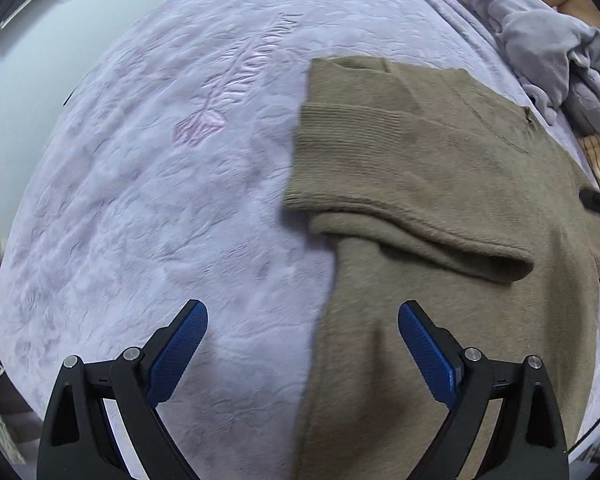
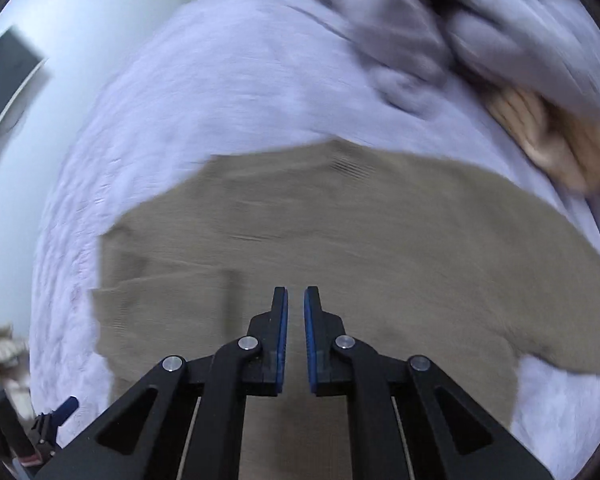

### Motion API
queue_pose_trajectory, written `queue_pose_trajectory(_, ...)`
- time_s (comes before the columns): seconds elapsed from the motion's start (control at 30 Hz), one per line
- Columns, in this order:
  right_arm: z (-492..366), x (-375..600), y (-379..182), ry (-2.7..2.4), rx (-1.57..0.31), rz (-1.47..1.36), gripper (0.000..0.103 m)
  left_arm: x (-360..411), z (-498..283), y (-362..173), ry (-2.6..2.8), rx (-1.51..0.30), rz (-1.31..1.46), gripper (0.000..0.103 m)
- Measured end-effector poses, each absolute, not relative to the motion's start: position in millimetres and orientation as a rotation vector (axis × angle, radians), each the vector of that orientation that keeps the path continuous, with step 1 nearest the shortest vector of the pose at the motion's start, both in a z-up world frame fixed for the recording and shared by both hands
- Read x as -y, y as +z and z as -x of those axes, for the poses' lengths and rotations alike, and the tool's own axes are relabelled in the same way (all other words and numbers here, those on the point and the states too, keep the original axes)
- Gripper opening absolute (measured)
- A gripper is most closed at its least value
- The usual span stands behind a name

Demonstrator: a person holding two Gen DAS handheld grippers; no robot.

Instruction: Fold small clothes

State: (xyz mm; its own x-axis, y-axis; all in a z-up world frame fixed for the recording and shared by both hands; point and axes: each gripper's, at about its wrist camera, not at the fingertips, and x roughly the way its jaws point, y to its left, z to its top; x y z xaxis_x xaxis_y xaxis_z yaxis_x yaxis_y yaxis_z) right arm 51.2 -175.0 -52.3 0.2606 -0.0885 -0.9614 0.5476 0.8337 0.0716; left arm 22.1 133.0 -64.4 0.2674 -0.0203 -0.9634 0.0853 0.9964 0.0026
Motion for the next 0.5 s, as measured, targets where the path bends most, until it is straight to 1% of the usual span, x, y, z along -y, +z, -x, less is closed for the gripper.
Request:
queue_pose_trajectory(0.07, -38, 176, -53, -0.404, -1.274, -0.402, 0.012, -128, -23, -67, -0.08, -1.317, -0.035, 0.097)
queue_pose_trajectory(0.13, -43, 148, -50, -0.296, -1.294, -0.288, 0.014, -125, -23, -74, -0.075, -1.336, -0.008, 0.097)
queue_pose_trajectory(0.17, -47, 135, -51, -0.239, -1.29, -0.26, 0.018, -123, -21, -78, -0.063, -1.342, -0.016, 0.097)
queue_pose_trajectory(0.2, -55, 115, -50, -0.16, -1.286, -0.233, 0.045, -122, -18, -79, -0.054, -1.348, -0.028, 0.097)
queue_pose_trajectory(0.23, -62, 100, -51, -0.103, -1.286, -0.215, 0.067, -122, -15, -82, -0.044, -1.358, -0.039, 0.097)
queue_pose_trajectory(0.27, -72, 77, -53, -0.03, -1.282, -0.176, 0.094, -125, -13, -83, -0.033, -1.366, -0.041, 0.097)
queue_pose_trajectory(0.5, -124, -22, -85, 0.151, -1.315, 0.082, 0.093, -173, 9, -81, 0.056, -1.377, -0.01, 0.097)
